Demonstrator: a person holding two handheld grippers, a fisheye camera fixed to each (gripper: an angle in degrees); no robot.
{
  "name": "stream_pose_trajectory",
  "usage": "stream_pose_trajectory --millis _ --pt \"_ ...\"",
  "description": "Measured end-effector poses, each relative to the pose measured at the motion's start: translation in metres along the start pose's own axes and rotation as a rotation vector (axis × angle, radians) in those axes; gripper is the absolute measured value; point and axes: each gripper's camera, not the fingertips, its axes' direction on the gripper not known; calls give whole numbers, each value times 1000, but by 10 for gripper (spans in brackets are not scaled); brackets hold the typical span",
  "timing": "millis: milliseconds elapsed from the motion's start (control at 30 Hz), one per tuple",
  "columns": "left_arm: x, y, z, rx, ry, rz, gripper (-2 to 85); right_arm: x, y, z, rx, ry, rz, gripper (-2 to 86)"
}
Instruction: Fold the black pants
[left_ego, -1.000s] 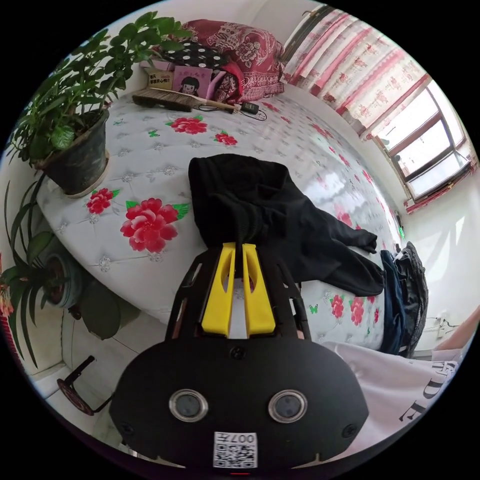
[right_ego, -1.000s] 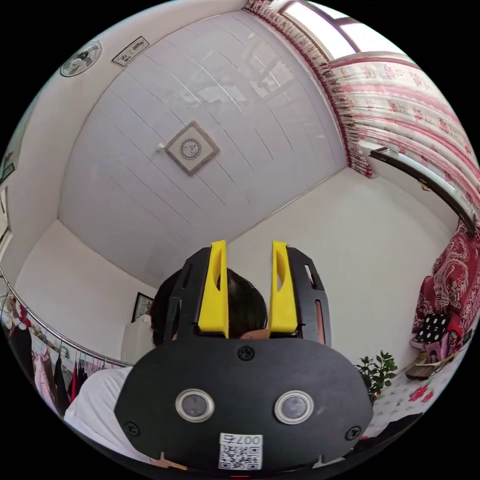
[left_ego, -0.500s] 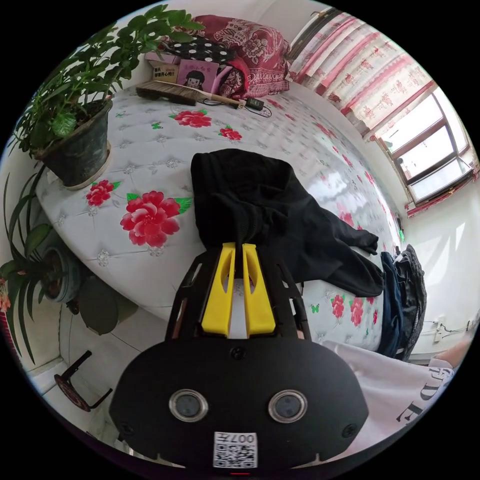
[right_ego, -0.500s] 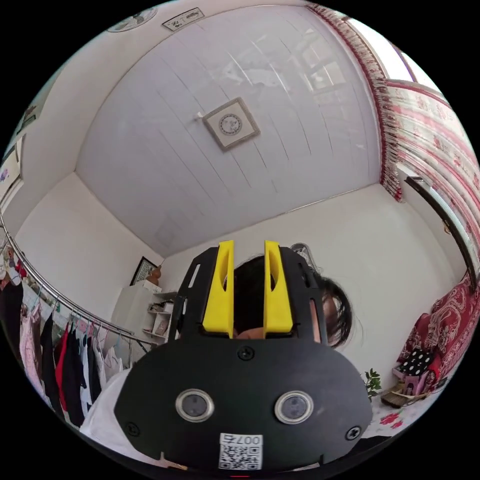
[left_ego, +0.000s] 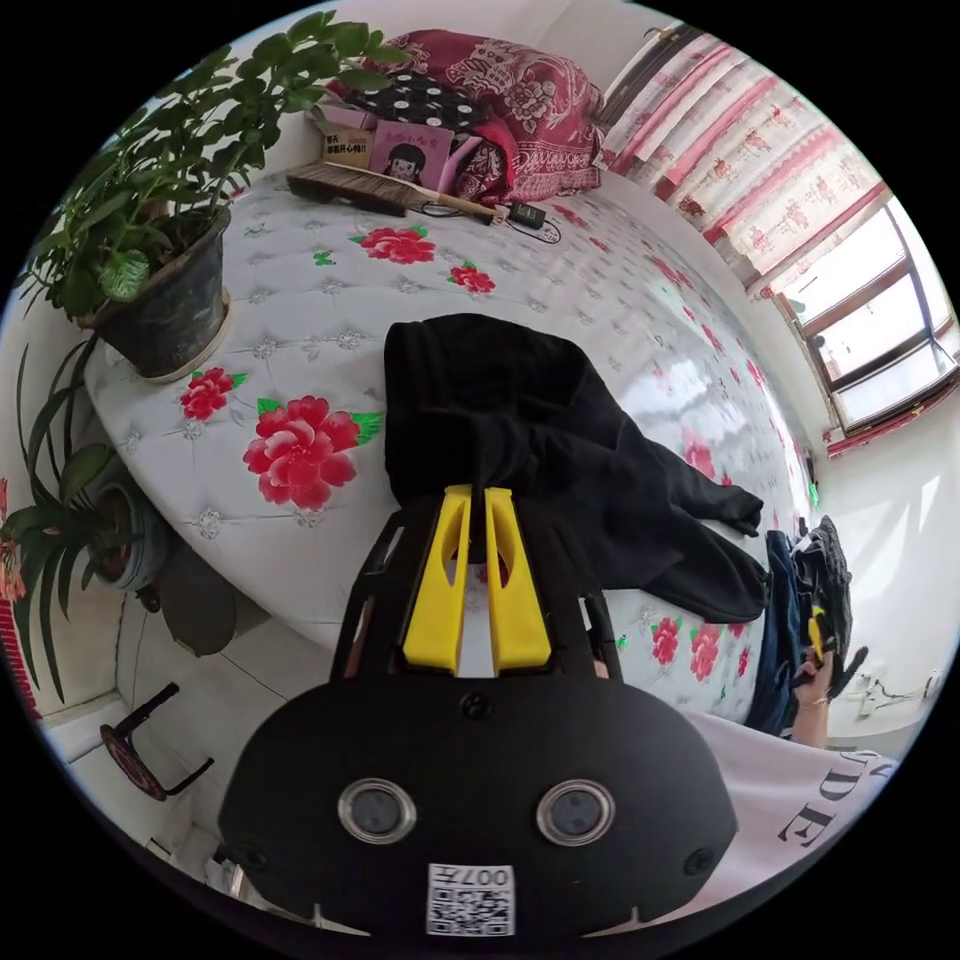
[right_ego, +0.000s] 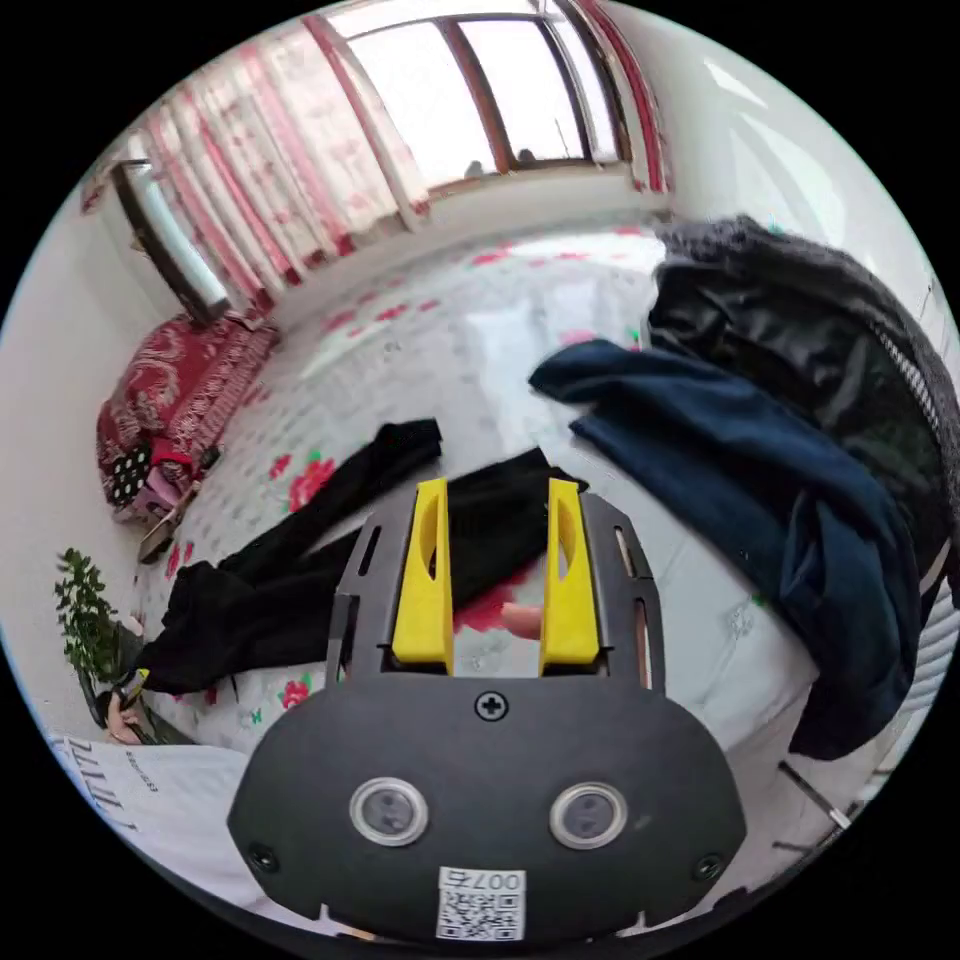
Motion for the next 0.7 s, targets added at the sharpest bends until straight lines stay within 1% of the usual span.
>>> stream_pose_trajectory --millis 67,167,233,267,333,400,433,500,533,567,600,667,700 --pt "1 -3 -5 8 4 -11 -4 12 -11 66 -145 88 18 114" --pt "3 -8 -11 15 -18 -6 -5 16 -25 117 -235 156 40 103" --pt "1 -12 -14 15 -25 -6 -5 13 -33 138 -303 141 47 82" --pt "-2 -16 -15 16 -25 -12 -5 6 -41 140 -308 194 41 58" --pt "-7 -25 -14 15 -9 -28 -5 -13 -55 137 -317 169 -57 23" --pt "-15 -49 -14 27 47 -54 -6 -33 -77 123 -301 165 -116 9" --pt "-16 -58 -15 33 73 -60 -6 -46 -95 105 -258 122 -144 5" --pt "-9 -103 -31 73 182 -50 -7 -63 -129 66 -184 17 -159 1" --pt "-4 -114 -38 87 200 -36 -7 -75 -153 35 -133 -74 -162 0" --pt "9 -136 -55 129 222 10 -7 -86 -174 0 -71 -152 -167 -1" --pt "24 -151 -77 191 236 66 -7 -91 -182 -18 -33 -186 -170 -1" --pt "42 -164 -115 289 280 144 -7 -107 -203 -95 131 -287 -158 -2" --pt "47 -168 -138 330 313 184 -7 -109 -206 -113 166 -306 -155 -2"
